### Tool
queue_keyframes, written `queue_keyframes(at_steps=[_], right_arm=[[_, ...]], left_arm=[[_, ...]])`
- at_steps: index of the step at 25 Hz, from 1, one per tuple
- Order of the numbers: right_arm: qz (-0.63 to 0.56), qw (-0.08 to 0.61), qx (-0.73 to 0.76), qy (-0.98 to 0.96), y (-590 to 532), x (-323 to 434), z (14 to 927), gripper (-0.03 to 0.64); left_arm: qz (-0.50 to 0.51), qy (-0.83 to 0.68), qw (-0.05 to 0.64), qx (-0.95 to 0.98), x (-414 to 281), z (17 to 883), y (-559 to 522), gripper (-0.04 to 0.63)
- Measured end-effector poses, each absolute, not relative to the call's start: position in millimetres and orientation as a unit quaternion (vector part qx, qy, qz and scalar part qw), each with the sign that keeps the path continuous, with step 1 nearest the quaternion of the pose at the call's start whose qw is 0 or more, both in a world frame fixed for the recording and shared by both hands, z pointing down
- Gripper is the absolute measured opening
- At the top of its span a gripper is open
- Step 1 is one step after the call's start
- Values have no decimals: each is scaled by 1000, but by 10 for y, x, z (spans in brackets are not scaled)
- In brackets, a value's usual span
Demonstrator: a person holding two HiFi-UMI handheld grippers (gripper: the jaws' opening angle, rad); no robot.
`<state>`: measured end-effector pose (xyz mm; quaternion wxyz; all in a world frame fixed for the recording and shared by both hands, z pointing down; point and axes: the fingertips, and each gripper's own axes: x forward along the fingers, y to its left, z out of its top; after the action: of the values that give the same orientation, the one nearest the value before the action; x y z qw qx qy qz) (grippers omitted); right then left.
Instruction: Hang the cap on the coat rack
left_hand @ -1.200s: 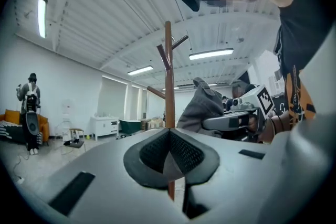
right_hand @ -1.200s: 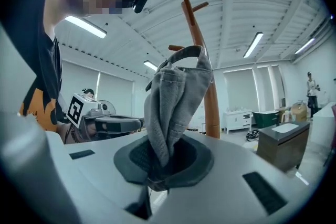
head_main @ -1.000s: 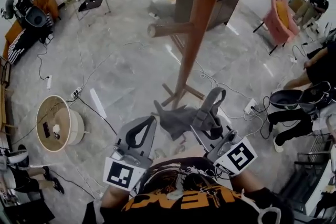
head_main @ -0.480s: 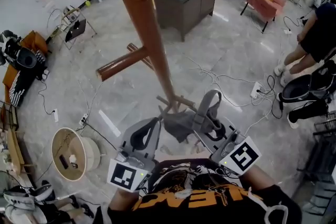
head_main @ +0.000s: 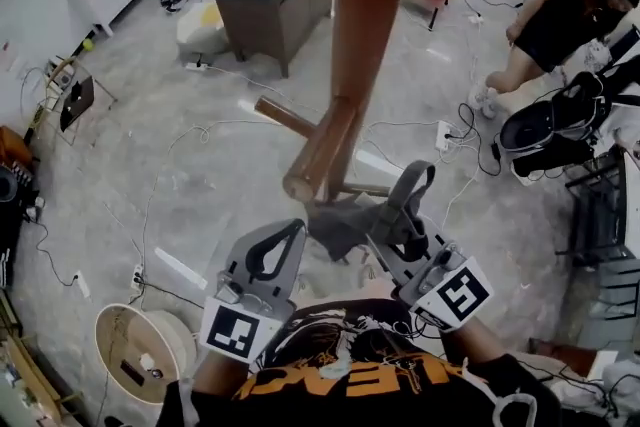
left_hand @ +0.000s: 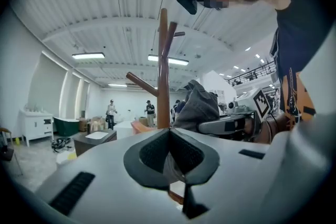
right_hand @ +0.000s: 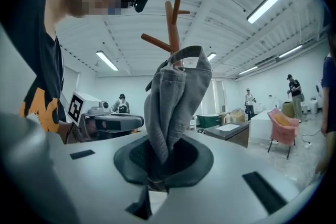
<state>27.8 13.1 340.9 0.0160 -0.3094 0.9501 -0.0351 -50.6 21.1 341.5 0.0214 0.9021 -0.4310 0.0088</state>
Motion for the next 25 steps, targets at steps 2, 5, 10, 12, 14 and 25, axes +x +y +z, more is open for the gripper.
queue_keyframes(at_steps=[2,5,10,12,14,25], right_arm=[[-35,18,-329,943,120,238,3380,40],[-32,16,-351,936,106,257,3358,40],[-27,17,-364,931,185,360,3334,40],[-25,20,-366,930,265,441,3334,40],[-25,24,-367,930,343,489,3352,40],[-29,23,-464,885,366,-86,3455,40]], left_arm=[[6,-413,25,910,-543,3409,149,23],[2,-393,19,919,-530,3359,68,24],[-5,-381,30,924,-424,3301,83,23],[-9,-377,32,926,-343,3264,181,23],[-4,-381,27,924,-315,3261,272,24],[-2,-288,19,958,-912,3364,166,23]])
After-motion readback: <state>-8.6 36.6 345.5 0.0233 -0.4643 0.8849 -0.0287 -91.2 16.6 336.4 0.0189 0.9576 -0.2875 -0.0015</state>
